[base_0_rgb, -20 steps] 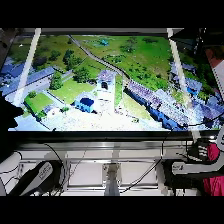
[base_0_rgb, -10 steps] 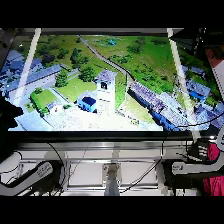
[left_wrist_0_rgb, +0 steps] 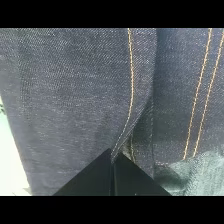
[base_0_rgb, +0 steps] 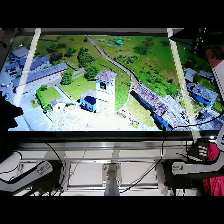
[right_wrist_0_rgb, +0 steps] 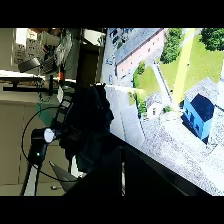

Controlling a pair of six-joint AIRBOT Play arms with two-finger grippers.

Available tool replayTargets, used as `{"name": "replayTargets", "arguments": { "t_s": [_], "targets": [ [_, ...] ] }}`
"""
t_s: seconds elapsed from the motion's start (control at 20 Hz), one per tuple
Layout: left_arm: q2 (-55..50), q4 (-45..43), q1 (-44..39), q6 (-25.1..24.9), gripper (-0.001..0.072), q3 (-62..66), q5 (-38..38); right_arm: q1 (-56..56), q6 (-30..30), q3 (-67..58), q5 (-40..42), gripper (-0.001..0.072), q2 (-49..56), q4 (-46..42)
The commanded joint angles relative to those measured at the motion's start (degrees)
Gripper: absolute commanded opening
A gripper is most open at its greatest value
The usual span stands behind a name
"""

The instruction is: Fold the clothes and pants, and hang the long-sleeved shirts on hangers.

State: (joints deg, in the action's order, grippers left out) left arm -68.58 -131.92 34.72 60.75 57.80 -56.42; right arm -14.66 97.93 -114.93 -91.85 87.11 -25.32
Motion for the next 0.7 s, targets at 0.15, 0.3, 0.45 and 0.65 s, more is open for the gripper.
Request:
{"name": "replayTargets", "arguments": {
  "t_s": [0.15, 0.3, 0.45, 0.65],
  "targets": [
    [0.09, 7.15, -0.57, 21.2, 0.0014, 0.04, 3.32, 0.04, 0.02, -0.04, -0.02, 0.0011, 0.02, 0.0],
    [1.05, 12.15, -5.64, 27.8, 0.0013, 0.39, 4.5, 0.04, 0.02, -0.04, -0.02, 0.0011, 0.02, 0.0],
    [3.48, 24.61, -13.9, 29.51, 0.0013, 4.0, 8.35, 0.04, 0.02, -0.04, 0.72, 0.0011, 0.02, 0.0],
    [4.63, 39.6, -29.11, 29.9, 0.0013, 14.16, 11.08, 0.07, 0.0, -0.04, 6.16, 0.0011, 0.04, -0.15]
  ]
}}
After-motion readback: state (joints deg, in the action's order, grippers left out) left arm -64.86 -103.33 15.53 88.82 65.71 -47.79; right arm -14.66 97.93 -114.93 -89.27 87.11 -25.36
